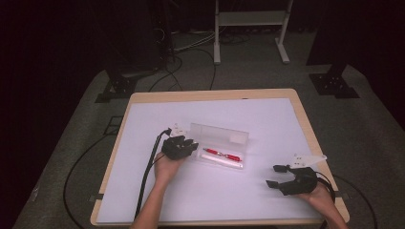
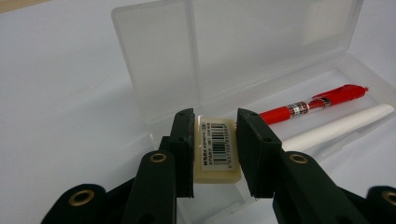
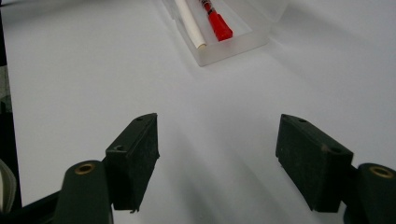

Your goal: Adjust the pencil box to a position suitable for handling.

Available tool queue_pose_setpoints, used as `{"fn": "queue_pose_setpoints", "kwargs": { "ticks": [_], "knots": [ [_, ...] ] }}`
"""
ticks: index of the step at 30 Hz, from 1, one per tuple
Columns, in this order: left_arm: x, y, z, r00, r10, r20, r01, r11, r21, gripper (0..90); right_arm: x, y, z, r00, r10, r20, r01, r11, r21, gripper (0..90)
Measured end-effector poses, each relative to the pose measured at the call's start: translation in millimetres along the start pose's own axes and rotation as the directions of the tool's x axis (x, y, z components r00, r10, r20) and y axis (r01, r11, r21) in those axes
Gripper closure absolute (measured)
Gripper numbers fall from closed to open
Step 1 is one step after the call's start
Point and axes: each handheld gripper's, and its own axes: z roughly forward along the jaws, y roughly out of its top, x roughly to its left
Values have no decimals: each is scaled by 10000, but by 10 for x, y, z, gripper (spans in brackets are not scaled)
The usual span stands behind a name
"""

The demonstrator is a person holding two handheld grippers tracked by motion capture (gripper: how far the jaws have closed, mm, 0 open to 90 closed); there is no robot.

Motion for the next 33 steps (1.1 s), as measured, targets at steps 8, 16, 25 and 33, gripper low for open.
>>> {"fn": "queue_pose_setpoints", "kwargs": {
  "ticks": [8,16,25,33],
  "knots": [
    [4,-17,48,10000,-31,44,30,9999,139,684,8,0,7,10000,-55,-43,55,10000,48,288],
    [-2,-26,70,10000,-33,34,33,9996,272,683,9,-5,4,10000,3,-64,-3,10000,31,288],
    [9,-39,97,9998,-156,77,153,9993,329,683,10,-2,-1,10000,-24,-68,24,10000,8,288],
    [22,-44,105,9998,-219,32,217,9991,353,683,9,-2,2,10000,-31,-72,31,10000,22,288]
  ]
}}
